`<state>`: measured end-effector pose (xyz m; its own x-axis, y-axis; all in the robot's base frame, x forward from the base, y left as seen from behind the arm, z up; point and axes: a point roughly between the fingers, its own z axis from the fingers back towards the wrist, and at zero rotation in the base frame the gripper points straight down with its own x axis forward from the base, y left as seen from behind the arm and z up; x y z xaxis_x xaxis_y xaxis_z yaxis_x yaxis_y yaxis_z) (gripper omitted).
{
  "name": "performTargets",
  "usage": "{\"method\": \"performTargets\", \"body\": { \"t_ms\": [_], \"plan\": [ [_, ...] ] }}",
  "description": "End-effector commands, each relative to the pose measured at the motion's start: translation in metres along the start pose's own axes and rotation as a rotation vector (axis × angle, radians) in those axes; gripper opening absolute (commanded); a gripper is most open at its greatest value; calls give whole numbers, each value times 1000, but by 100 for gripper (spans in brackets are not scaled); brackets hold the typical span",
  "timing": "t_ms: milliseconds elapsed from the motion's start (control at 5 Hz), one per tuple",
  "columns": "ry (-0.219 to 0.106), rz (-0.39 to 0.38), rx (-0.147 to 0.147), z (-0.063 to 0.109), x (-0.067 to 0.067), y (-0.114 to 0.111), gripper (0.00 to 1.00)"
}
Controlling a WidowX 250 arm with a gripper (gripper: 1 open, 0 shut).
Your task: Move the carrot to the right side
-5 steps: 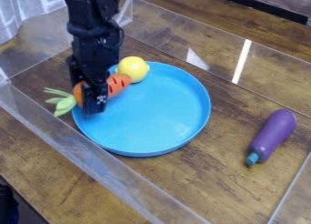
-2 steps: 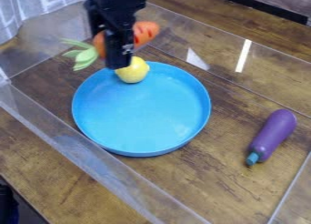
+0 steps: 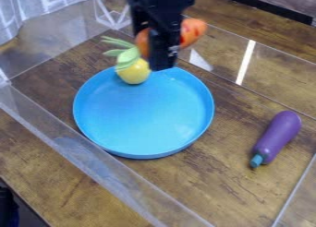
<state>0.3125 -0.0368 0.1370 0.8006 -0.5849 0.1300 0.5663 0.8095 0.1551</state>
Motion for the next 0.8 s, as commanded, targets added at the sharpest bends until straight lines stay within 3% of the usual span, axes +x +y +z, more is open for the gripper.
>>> {"method": "performTargets", "body": {
  "t_ms": [0, 200, 400, 600],
  "plan": [
    [-78, -10, 34, 14, 28, -7, 0],
    [-87, -17, 35, 4, 49, -7, 0],
    [-94, -18, 39, -5, 62, -8, 0],
    [-101, -3, 41, -11, 59, -10, 0]
  ]
}}
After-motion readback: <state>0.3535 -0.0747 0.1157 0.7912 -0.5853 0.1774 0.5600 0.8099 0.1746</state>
